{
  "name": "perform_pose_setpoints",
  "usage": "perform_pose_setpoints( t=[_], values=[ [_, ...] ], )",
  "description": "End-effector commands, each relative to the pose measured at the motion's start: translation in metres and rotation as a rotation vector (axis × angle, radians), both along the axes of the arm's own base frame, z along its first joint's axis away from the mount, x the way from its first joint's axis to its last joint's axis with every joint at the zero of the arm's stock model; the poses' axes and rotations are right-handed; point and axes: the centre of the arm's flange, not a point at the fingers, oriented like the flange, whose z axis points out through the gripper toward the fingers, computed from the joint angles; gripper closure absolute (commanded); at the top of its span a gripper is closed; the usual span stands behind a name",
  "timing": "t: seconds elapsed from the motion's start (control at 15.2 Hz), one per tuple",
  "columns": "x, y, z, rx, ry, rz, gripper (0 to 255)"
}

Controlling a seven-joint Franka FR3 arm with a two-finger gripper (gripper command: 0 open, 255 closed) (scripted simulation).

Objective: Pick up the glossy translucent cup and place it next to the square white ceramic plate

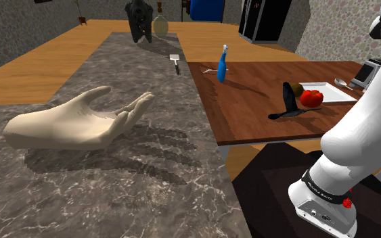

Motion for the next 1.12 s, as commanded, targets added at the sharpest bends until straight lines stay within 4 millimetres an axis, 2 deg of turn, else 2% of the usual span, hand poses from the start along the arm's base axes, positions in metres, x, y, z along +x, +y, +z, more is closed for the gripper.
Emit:
perform_pose_setpoints(
  t=[0.0, 1.06],
  values=[
    [0.0, 0.001, -0.011, -0.001, 0.0, 0.0, 255],
    [0.0, 0.001, -0.095, -0.001, 0.0, 0.0, 255]
  ],
)
